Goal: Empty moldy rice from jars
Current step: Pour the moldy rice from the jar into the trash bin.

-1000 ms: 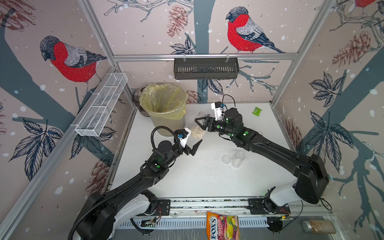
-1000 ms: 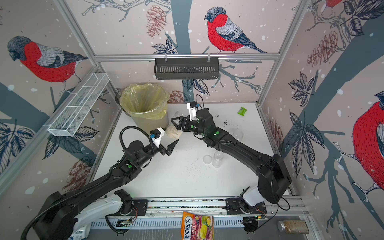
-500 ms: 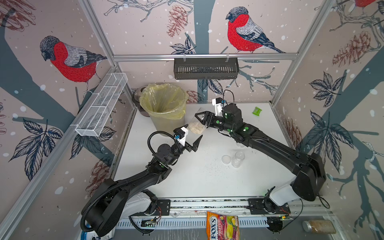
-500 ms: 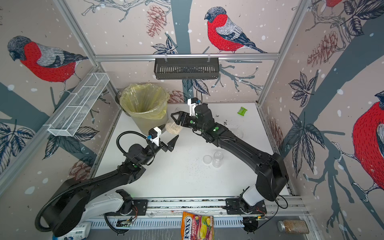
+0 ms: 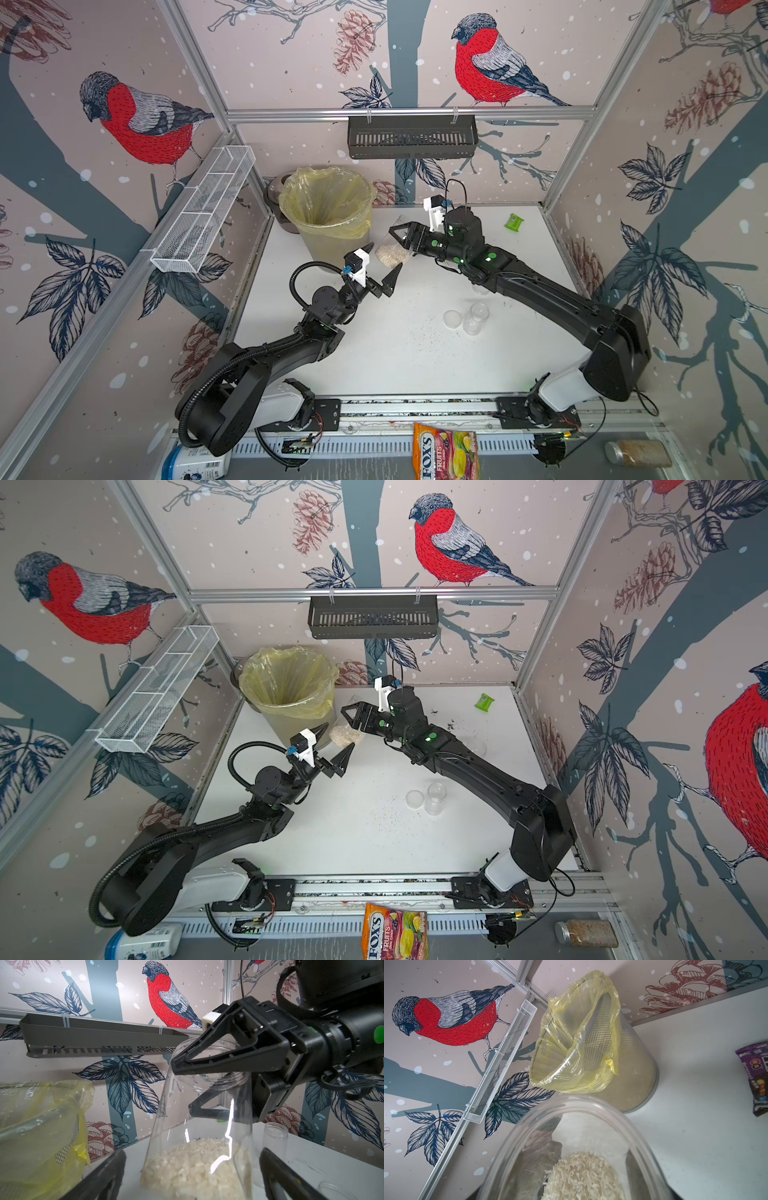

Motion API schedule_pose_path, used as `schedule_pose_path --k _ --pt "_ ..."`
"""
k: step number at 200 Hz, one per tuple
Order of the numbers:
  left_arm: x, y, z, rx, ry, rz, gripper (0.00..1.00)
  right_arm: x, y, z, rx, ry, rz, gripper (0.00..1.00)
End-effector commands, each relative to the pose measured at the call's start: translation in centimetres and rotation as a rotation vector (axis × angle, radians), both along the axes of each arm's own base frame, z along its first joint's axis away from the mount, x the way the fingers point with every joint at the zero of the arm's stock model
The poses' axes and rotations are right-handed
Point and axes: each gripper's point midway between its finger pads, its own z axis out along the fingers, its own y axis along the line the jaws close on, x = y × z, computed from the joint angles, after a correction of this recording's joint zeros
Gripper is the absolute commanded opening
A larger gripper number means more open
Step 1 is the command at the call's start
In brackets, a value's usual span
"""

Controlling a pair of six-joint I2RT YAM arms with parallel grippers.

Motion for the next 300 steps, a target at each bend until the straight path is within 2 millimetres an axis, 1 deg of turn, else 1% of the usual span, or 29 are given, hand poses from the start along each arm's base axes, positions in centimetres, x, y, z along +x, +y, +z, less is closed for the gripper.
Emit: schedule_pose_path --k 1,64,90,105,121,135,156,181,205,210,230,255,275,300 --pt "-0.8 -0.3 2.3 -0.056 -0.068 -0.047 0.99 -0.1 0.3 2.1 0.060 -0.033 0.007 0.61" --pt "-0.1 -1.1 1.7 -0.045 -0.033 -0.079 0.95 -0.3 0.2 2.3 0.072 -0.035 0.008 0.61" --pt "-0.1 -1.0 1.7 -0.041 -0.034 -0.081 0.90 -0.4 0.4 2.5 0.075 -0.038 0.013 0.61" --pt "0.1 -1.1 1.6 -0.036 -0.023 -0.082 0.90 -0.5 0.4 2.8 0.079 -0.045 0.013 0.61" --pt "0.1 -0.8 1.5 -0.037 -0.022 -0.069 0.89 -0.6 0.3 3.1 0.079 -0.055 0.014 0.61" --pt "0.2 -0.5 1.6 -0.045 -0.017 -0.070 0.89 -0.7 0.4 3.1 0.079 -0.054 0.022 0.61" --pt "0.3 -0.6 1.6 -0.051 -0.008 -0.090 0.89 -0.7 0.3 3.1 0.087 -0.052 0.023 0.61" --pt "0.4 -0.9 1.6 -0.044 -0.006 -0.104 0.85 -0.8 0.3 3.1 0.086 -0.053 0.026 0.61" --pt "0.5 -1.1 1.6 -0.036 -0.003 -0.117 0.79 -0.9 0.4 3.0 0.087 -0.051 0.030 0.61" --pt "0.5 -1.2 1.6 -0.032 -0.002 -0.123 0.76 -0.9 0.4 3.0 0.086 -0.050 0.030 0.61" --pt "0.6 -1.4 1.5 -0.029 0.005 -0.130 0.73 -1.0 0.5 3.1 0.091 -0.052 0.032 0.61" --pt "0.7 -1.3 1.8 -0.034 0.009 -0.135 0.73 -0.9 0.5 3.3 0.093 -0.057 0.030 0.61" --pt "0.7 -1.3 1.6 -0.028 0.011 -0.133 0.74 -0.8 0.3 3.3 0.090 -0.062 0.022 0.61" --pt "0.7 -1.1 1.5 -0.022 0.009 -0.122 0.74 -0.8 0.7 3.4 0.077 -0.066 0.040 0.60"
